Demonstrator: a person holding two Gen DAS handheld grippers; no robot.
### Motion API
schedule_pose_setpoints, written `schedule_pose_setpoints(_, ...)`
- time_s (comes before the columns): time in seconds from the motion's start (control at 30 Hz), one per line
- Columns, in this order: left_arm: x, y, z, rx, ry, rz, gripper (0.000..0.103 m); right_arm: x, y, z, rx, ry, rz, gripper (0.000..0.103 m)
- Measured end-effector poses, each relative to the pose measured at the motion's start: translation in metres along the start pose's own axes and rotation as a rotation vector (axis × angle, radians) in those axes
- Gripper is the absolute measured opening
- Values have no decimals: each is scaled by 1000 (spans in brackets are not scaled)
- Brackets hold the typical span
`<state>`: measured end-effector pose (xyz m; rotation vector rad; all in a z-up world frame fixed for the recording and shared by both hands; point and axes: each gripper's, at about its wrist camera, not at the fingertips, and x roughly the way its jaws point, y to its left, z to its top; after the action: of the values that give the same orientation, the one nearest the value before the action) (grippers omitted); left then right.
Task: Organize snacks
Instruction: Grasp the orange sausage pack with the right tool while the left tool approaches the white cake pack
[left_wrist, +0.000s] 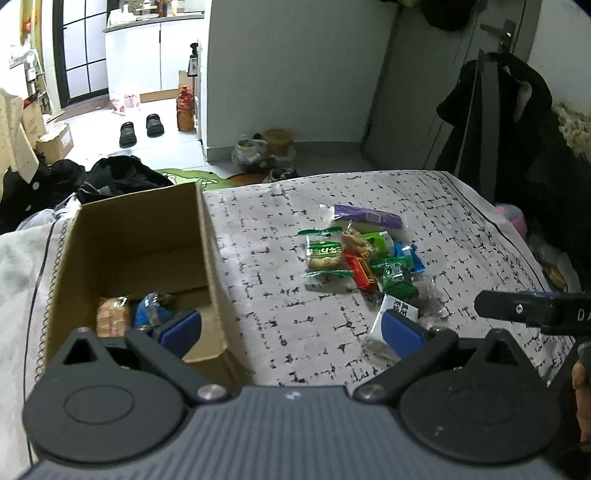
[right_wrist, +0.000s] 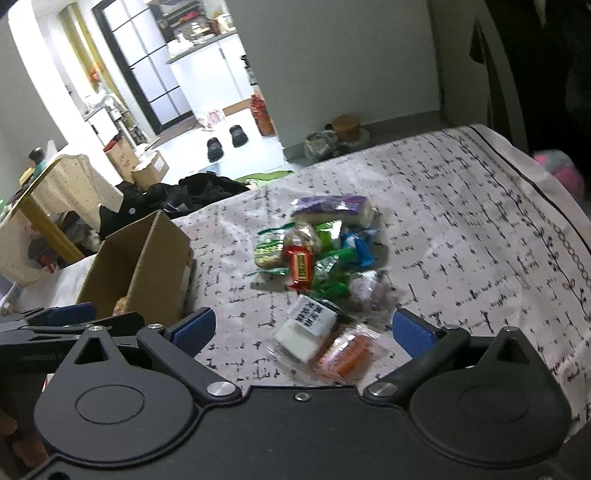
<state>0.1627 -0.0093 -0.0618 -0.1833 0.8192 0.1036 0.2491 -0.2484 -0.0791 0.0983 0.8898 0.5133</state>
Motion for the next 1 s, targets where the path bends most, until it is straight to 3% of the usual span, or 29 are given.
schedule_pose_setpoints(0.13, 11, -10, 5, 15, -4, -16, 103, 6, -12, -2, 44, 18, -14, 101)
schedule_pose_setpoints(0.37, 37, -26, 9, 33, 15, -53, 102, 18, -30, -7, 97, 68, -16, 82)
schedule_pose_setpoints(0.8, 81, -50, -3, 57, 62, -85, 101, 58, -47, -11, 173, 151, -41, 69)
schedule_pose_setpoints(1.0, 93, -50, -4, 47, 66, -42, 101, 80, -45, -13, 176, 172, -52, 66)
